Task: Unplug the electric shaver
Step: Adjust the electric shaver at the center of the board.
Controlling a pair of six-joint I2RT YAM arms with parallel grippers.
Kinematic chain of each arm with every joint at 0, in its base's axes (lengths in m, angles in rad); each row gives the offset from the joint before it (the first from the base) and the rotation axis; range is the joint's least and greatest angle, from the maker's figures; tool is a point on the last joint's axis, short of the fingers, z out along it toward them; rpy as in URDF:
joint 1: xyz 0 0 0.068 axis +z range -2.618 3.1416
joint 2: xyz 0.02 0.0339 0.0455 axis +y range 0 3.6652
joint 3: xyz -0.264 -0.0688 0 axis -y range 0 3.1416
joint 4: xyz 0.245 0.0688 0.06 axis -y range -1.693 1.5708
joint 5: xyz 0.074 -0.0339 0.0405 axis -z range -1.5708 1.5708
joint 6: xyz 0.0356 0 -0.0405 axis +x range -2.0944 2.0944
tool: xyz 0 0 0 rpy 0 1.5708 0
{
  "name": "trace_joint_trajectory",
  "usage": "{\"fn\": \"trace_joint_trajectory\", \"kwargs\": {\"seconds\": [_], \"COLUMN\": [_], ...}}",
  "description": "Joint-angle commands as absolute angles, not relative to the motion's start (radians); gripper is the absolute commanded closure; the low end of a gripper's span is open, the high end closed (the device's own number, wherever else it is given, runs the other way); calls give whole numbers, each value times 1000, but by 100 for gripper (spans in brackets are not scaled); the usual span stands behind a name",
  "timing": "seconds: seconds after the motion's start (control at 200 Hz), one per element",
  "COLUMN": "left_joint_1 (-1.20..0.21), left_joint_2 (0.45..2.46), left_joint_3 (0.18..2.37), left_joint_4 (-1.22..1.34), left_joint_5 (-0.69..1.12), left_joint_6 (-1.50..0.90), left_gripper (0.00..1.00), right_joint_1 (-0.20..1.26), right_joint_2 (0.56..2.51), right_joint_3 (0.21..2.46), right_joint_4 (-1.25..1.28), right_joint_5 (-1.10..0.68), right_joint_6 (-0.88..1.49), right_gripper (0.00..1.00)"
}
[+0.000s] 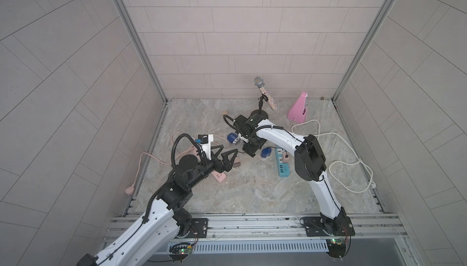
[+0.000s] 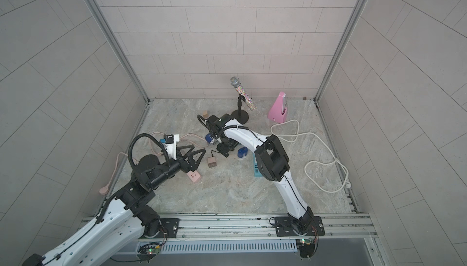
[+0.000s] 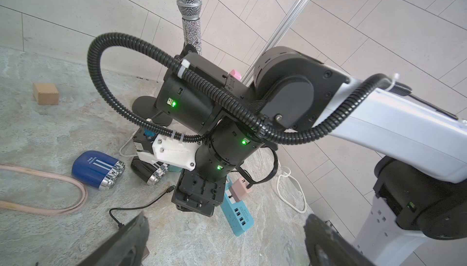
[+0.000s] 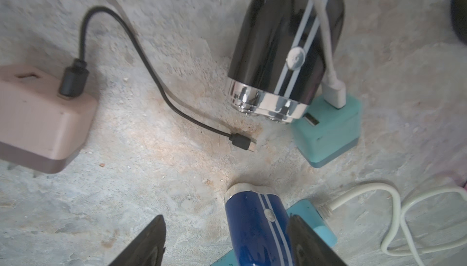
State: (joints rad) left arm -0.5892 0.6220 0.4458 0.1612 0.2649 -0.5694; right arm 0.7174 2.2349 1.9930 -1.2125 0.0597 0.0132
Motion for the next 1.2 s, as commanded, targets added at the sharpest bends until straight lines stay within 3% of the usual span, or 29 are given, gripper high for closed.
{"fn": "trace_joint_trajectory", "kwargs": {"seconds": [0.0, 0.65, 1.196], "left_joint_1": [-585, -584, -584], "left_joint_2": [616, 623, 627], "left_joint_3": [433, 419, 411], "left_joint_4": [165, 183, 193], "left_joint_5": [265, 264, 258], "left_joint_6": [-560, -568, -573], "left_gripper": [0, 0, 0], "right_joint_1": [702, 690, 697], "right_joint_2": [2240, 2243, 2098], "right_joint_3": [1983, 1929, 1779], "right_joint_4": [-1258, -1365, -1222], "right_joint_5": [64, 166, -122], "right_joint_6": [33, 71, 38], "right_gripper": [22, 21, 22]}}
